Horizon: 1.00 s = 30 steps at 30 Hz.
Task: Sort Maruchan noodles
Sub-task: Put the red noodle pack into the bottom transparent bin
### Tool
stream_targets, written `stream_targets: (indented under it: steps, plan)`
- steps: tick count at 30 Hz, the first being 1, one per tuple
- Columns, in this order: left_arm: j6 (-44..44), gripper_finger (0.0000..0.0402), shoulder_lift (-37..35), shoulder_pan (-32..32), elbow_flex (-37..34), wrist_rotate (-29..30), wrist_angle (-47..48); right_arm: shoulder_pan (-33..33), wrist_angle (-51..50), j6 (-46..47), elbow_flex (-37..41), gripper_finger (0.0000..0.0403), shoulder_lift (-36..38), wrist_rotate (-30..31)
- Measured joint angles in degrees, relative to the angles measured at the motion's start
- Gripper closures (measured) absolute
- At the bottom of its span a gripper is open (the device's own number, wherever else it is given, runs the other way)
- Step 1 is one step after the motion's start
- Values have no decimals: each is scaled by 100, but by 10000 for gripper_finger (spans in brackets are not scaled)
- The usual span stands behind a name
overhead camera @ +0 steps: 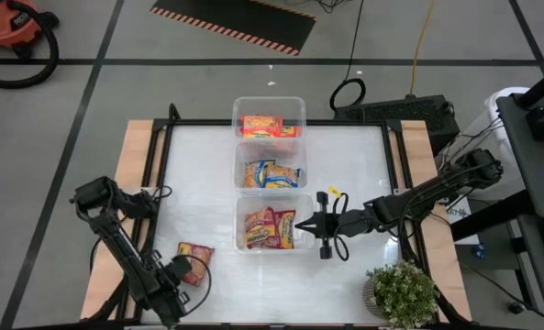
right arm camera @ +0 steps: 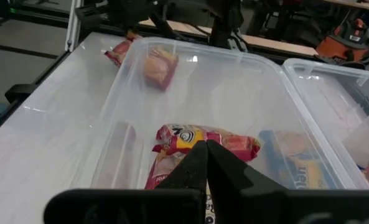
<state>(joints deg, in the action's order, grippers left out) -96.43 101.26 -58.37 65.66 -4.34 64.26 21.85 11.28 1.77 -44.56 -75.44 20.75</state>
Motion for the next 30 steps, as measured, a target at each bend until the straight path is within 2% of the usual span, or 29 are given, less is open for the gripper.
stream_targets:
  steps: [7,14,17,22,26,30]
  plan:
    - [409,398,-573,207,66,168,1123,-2,137,24,0,401,0,4]
    - [927,398,-932,433,533,879,2629,-24,580,123,0,401,0,1]
    - [1524,399,-1204,566,584,1379,2483,-92,930,265,0,401,0,-159]
    - [1932,399,-1506,874,613,2315,2559,-229,1594,483,-8,401,0,-626]
    - [2459,399,-1631,1143,613,3051,2582,-280,1588,385,-173,401,0,-743]
    - [3258,399,-1734,1423,613,3534,2583,-370,1272,155,-445,401,0,-749]
